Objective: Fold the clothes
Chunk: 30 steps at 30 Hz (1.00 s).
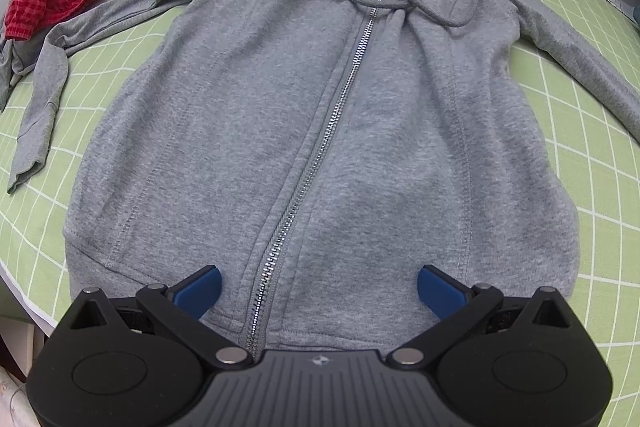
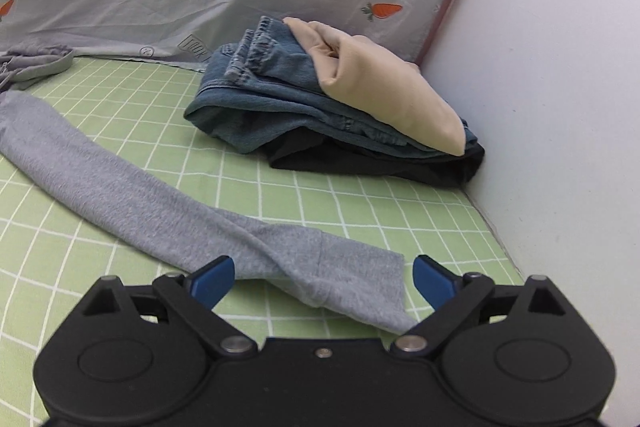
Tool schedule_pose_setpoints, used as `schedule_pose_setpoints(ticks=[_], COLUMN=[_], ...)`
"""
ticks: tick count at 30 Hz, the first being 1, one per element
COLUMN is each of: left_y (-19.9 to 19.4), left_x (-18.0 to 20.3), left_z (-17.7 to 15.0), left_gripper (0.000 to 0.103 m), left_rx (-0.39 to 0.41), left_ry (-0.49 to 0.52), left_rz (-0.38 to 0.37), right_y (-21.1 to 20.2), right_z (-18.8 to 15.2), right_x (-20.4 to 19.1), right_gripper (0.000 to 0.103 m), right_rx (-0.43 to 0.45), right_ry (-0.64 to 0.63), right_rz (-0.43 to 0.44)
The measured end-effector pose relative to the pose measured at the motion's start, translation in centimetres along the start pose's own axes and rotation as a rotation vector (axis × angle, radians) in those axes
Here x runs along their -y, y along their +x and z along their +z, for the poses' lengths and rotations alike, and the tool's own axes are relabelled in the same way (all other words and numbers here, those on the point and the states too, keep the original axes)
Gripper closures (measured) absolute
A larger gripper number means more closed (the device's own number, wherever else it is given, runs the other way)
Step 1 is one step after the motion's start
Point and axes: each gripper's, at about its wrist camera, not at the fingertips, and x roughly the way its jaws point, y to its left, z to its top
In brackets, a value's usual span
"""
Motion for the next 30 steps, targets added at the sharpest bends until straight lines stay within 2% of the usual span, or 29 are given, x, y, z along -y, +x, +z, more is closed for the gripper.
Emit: schedule_pose_setpoints(ticks=[1,4,6,7,9,11,14,17,18,21,22,24,26,27,28,29,30], left_y=[0.0,0.0,-0.1,-0.2,-0.2,-0.3,-0.2,-0.1,-0.1,0.0,0.0,-0.1,-0.1,-0.1,-0.1,0.0,0.0], left_x=[0.0,0.0,0.0,0.0,0.0,-0.2,0.1,0.1,0.1,0.0,0.0,0.0,-0.1,0.0,-0.1,-0.1,-0.1], left_z=[0.0,-0.1,-0.2,-0.3,-0.4,-0.3,-0.4,-0.3,-0.3,-0.3,-0.3,-0.4,-0.4,-0.5,-0.5,-0.4,-0.4], left_gripper=[0.000,0.000,0.000,0.000,0.000,0.000,0.000,0.000,0.000,0.000,0.000,0.000,0.000,0.000,0.000,0.000,0.000], left_rx=[0.000,0.003,0.005,0.005,0.006,0.007,0.011,0.009,0.008,0.005,0.004,0.006,0.010,0.012,0.013,0.013,0.013], left_ry=[0.000,0.000,-0.001,-0.001,-0.002,-0.002,-0.002,-0.003,-0.004,-0.006,-0.008,-0.008,-0.008,-0.008,-0.008,-0.008,-0.007], left_rz=[0.001,0.003,0.004,0.002,-0.001,-0.002,0.000,-0.003,-0.005,-0.009,-0.010,-0.010,-0.009,-0.009,-0.010,-0.010,-0.010], right_y=[0.4,1.6,1.8,1.8,1.9,2.1,1.2,-1.1,-2.0,-3.7,-3.8,-2.8,0.6,2.3,4.0,5.5,6.8], right_z=[0.1,0.3,0.1,-0.1,-0.4,-0.8,-0.6,0.6,1.3,3.0,3.2,3.2,2.5,2.0,1.4,1.1,0.9], right_x=[-0.3,-1.6,-2.2,-2.5,-2.6,-2.6,-1.8,-0.4,0.8,5.9,7.5,10.5,12.6,13.2,13.5,13.3,13.0], right_gripper=[0.011,0.027,0.031,0.037,0.055,0.089,0.093,0.094,0.094,0.096,0.097,0.097,0.095,0.094,0.086,0.075,0.070], right_rx=[-0.009,-0.052,-0.071,-0.076,-0.099,-0.133,-0.148,-0.147,-0.142,-0.108,-0.094,-0.085,-0.180,-0.233,-0.286,-0.317,-0.337], right_ry=[-0.015,-0.115,-0.196,-0.235,-0.272,-0.302,-0.275,-0.155,-0.056,0.370,0.487,0.692,0.836,0.873,0.896,0.878,0.841], right_rz=[0.015,0.027,0.020,0.016,0.025,0.020,0.083,0.189,0.250,0.446,0.475,0.488,0.476,0.441,0.393,0.332,0.265])
